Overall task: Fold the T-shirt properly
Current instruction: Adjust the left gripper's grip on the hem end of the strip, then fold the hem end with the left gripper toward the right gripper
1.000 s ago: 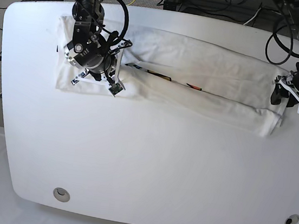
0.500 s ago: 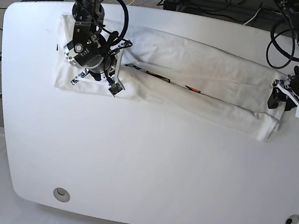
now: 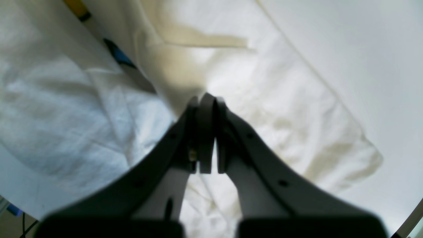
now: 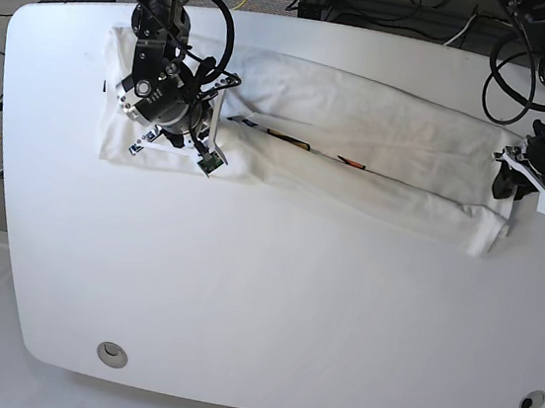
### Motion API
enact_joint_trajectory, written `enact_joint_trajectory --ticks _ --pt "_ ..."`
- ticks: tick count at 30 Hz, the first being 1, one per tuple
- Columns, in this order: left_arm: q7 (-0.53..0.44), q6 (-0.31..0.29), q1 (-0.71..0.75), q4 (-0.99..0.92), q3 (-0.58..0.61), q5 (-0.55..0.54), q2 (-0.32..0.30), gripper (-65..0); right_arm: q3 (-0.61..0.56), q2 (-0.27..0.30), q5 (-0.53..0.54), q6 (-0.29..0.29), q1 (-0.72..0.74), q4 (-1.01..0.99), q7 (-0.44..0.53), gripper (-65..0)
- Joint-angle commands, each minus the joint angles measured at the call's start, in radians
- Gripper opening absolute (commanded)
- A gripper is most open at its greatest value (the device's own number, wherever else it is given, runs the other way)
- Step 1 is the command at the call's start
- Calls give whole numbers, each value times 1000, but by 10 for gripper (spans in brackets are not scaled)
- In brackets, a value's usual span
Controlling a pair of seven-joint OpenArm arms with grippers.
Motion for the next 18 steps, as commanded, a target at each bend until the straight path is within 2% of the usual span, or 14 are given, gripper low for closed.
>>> enact_joint_trajectory --ticks 1,9,14,18 --pt "71 -3 7 -2 49 37 2 -531 2 0 1 1 14 15 8 -650" --pt "71 -3 22 13 69 37 44 -637 2 0 1 1 10 15 8 -650" --pt "88 -3 24 78 72 37 44 -640 2 0 1 1 9 15 8 -650" --pt "149 -3 22 139 69 37 45 -640 2 0 1 1 9 15 8 -650"
